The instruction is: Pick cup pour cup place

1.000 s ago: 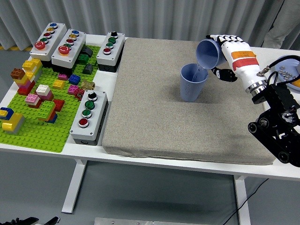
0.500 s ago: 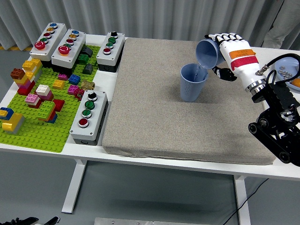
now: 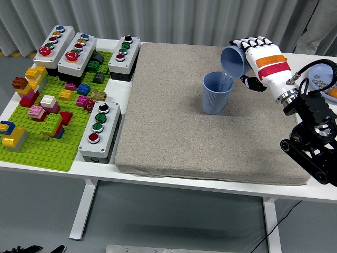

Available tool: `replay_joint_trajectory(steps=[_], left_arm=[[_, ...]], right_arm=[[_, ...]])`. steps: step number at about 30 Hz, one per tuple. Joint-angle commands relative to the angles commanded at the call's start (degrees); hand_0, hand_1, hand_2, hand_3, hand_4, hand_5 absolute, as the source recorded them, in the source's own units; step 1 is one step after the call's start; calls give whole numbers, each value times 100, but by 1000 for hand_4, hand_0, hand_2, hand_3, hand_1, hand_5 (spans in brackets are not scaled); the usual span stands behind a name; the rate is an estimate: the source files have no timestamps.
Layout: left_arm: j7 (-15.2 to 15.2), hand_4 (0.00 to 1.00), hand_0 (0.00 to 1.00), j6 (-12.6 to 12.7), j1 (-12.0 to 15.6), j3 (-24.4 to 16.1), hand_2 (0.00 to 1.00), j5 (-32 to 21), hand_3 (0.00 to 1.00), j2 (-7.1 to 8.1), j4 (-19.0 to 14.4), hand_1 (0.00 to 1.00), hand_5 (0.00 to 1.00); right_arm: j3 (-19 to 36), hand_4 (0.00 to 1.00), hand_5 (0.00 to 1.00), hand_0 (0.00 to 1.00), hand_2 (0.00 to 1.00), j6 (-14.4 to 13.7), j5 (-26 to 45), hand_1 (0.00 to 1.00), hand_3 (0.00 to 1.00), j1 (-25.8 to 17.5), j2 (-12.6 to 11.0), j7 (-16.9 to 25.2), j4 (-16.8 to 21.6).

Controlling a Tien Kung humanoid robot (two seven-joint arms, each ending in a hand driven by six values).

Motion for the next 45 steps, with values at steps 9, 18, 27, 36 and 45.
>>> replay_joint_trajectory(steps=[9,18,27,36,45], left_arm=[[1,506,773,-3,-1,3,821,1,666,3,0,764,998],[2,505,773,-3,-6,-5,820,6,667,2,0,763,998],[-7,505,773,2,-13,-8,821,1,665,-2,0,764,998],[-3,506,773,3,-10,-41,820,31,667,-18,0,764,998],[3,505,773,-8,4,-8,820,32,667,-36,0,764,998]], right_arm=[[-73,600,2,875,627,-117,-271,759,659,9,-12,-266,71],[-74,600,2,874,628,-135,-273,760,659,14,-9,-291,86],[113,600,2,875,630,22,279,761,657,-88,24,-336,181],[851,600,2,874,630,516,2178,761,656,-313,138,-281,283],[2483,597,2,865,632,1815,4333,762,656,-707,202,-781,347]])
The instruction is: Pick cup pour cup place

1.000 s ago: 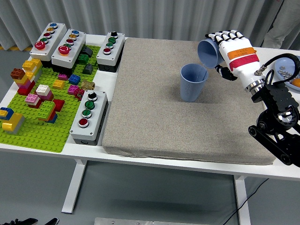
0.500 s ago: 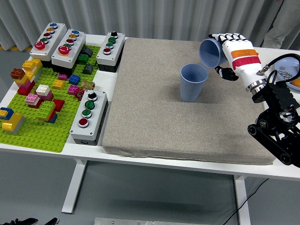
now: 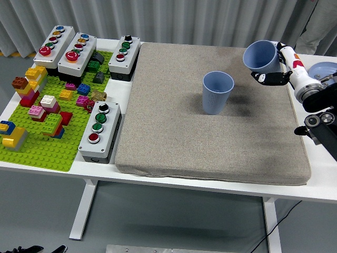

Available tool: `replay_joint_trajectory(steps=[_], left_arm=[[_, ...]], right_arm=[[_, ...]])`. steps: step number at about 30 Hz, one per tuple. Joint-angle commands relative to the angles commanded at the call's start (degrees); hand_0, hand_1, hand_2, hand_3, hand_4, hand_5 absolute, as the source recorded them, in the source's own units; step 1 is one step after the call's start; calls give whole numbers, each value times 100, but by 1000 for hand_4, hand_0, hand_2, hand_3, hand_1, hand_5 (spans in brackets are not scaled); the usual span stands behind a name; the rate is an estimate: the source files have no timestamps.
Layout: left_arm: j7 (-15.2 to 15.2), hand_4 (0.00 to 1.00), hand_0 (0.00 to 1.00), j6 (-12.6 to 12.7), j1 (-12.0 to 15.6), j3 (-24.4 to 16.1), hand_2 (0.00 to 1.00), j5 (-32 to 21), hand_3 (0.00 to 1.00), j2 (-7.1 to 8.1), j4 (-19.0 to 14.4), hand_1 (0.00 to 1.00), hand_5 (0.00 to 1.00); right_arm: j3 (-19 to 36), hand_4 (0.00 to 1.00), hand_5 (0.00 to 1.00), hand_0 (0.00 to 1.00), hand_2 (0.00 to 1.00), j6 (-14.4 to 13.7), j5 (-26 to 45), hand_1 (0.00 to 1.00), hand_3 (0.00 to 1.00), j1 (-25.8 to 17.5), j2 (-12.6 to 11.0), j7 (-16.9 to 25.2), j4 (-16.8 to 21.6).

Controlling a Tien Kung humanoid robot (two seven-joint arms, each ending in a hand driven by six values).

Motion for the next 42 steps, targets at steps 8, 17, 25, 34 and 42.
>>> replay_joint_trajectory(steps=[8,17,25,34,42], left_arm=[[-2,505,773,-2,50,59,819,-35,667,-16,0,764,998],[-5,505,773,-7,56,97,820,-52,667,-21,0,764,998],[-10,504,772,-11,38,94,819,-49,667,-39,0,764,998],[-14,505,773,-17,9,124,819,-72,667,-56,0,764,998],[-24,504,771,-18,0,170,819,-115,666,-71,0,764,998]], right_arm=[[536,597,2,866,633,273,1916,762,660,-337,27,-156,26],[607,595,2,869,631,219,3301,762,659,-507,82,-117,103],[555,594,2,866,634,136,3148,763,659,-700,97,111,70],[416,594,2,868,631,142,3080,764,657,-890,152,452,-130],[312,592,2,867,630,108,3090,765,656,-949,250,866,-415]])
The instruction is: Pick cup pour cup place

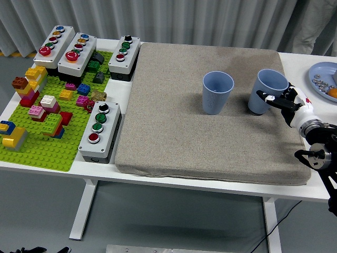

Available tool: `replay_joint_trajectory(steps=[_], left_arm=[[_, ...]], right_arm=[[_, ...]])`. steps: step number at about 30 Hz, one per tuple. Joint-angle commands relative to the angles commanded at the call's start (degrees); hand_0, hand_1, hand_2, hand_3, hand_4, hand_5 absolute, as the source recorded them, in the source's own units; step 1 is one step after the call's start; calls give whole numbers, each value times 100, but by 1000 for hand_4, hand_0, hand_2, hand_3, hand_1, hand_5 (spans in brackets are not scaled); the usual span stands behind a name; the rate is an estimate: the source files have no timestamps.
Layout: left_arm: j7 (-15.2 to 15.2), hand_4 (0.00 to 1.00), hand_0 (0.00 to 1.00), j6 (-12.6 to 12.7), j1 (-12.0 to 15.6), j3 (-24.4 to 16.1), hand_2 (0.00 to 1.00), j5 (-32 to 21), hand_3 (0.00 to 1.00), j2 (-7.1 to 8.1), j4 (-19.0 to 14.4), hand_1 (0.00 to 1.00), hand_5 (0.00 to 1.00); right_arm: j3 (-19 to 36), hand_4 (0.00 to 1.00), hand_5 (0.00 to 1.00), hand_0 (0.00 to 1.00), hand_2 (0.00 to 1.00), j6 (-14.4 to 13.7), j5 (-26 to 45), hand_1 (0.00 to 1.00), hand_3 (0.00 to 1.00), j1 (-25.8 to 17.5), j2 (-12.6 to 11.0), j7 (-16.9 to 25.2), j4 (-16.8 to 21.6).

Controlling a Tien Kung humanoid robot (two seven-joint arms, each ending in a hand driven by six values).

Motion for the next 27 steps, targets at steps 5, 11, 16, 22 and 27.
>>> replay_joint_trajectory(steps=[5,11,16,22,27], left_arm=[[0,504,772,-1,-7,5,819,-2,666,0,0,764,998],[3,504,772,-5,-10,-2,819,21,666,1,0,764,998],[1,504,772,-5,-6,-5,819,23,666,2,0,764,998],[2,504,772,-8,2,4,819,27,666,-2,0,764,998],[7,504,772,-10,17,17,818,24,666,0,0,764,998]], right_arm=[[-35,592,2,870,633,-9,-55,765,656,10,2,23,-2],[-113,592,2,887,649,37,-182,779,663,-26,7,116,55],[-236,592,2,887,649,-26,-483,779,663,-87,-9,243,144],[-282,592,2,890,654,-99,-667,781,665,-119,-3,315,141],[-297,597,2,890,670,-74,-654,782,705,-138,-6,322,114]])
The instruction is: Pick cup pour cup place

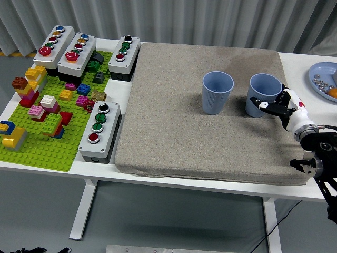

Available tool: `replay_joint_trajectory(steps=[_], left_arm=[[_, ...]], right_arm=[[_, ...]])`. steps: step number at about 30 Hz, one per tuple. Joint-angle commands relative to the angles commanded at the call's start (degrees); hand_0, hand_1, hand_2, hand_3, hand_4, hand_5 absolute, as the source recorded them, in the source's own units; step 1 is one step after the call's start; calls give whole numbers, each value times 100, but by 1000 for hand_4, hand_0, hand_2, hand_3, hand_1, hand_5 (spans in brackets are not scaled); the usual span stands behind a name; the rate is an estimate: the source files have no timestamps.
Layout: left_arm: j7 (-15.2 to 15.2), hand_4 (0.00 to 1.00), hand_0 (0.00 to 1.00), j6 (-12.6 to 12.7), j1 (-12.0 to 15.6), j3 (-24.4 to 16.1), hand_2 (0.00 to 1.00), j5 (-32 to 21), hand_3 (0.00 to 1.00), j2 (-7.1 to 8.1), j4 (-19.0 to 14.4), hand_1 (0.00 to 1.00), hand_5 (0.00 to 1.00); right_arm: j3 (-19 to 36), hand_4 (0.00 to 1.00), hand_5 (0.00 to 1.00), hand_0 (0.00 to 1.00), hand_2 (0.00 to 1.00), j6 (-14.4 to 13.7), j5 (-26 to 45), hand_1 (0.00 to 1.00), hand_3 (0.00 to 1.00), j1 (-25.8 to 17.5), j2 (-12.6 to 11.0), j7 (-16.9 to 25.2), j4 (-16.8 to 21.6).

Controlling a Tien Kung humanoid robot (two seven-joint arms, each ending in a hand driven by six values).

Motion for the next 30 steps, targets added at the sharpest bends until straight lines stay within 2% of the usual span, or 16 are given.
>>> replay_joint_trajectory(steps=[1,2,7,8,13,14,15,30], left_arm=[[1,504,772,0,5,-1,818,2,666,0,0,764,998],[1,504,772,0,7,-2,819,4,664,0,0,764,998],[1,504,772,-4,27,21,819,-12,664,2,0,764,998],[1,505,772,-5,29,23,818,-14,665,2,0,764,998],[-4,505,772,-5,31,41,818,-27,665,2,0,764,998],[-5,504,772,-5,30,44,818,-29,663,3,0,764,998],[-7,504,772,-6,27,52,818,-39,663,3,0,764,998],[-13,505,773,3,13,9,817,-15,662,3,0,764,998]], right_arm=[[1,597,2,890,670,15,-2,782,705,-5,2,-1,-6],[1,656,2,894,717,24,-3,795,788,-9,2,-1,-10],[30,656,2,894,717,171,-37,795,788,-38,16,-16,-56],[37,831,53,969,936,196,-57,881,952,-40,15,-27,-60],[161,831,53,969,936,482,-335,881,952,-37,0,-197,-94],[168,860,100,991,998,496,-347,950,998,-36,-1,-206,-96],[190,860,100,991,998,526,-393,950,998,-34,-8,-254,-94],[362,895,128,998,998,621,-654,968,998,-56,-71,-482,-21]])
